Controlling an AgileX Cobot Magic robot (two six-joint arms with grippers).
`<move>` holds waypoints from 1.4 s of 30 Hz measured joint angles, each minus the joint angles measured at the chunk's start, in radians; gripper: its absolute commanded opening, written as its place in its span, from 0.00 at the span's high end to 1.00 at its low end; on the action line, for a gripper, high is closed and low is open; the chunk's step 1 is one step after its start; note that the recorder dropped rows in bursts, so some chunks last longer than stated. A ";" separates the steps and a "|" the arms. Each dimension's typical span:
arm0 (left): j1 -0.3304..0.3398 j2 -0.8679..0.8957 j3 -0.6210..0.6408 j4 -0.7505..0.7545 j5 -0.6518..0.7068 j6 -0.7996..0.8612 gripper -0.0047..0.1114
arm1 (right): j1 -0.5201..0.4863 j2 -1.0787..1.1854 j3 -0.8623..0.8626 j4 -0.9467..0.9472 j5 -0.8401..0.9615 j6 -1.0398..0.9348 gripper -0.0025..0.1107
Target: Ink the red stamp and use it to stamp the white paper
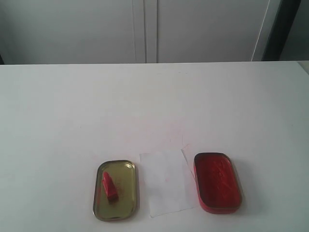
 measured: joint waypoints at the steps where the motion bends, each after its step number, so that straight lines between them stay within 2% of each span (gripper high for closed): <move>1: 0.000 0.021 0.000 0.000 0.000 0.000 0.96 | 0.000 0.000 0.000 0.000 0.000 0.000 0.98; 8: 0.000 0.128 0.000 -0.037 -0.013 0.015 0.96 | 0.000 0.000 0.000 0.000 0.000 0.000 0.98; 18: 0.000 0.186 -0.001 -0.112 -0.036 0.065 0.96 | 0.000 0.000 0.000 0.000 0.000 0.000 0.98; 33: -0.002 0.262 -0.004 -0.113 -0.060 0.088 0.96 | 0.000 0.000 0.000 0.000 0.000 0.000 0.98; 37: -0.048 0.284 -0.010 -0.113 -0.060 0.088 0.96 | 0.000 0.000 0.000 0.000 0.000 0.000 0.98; 42: -0.159 0.309 -0.051 -0.113 -0.098 0.054 0.96 | 0.000 0.000 0.000 0.000 0.000 0.000 0.98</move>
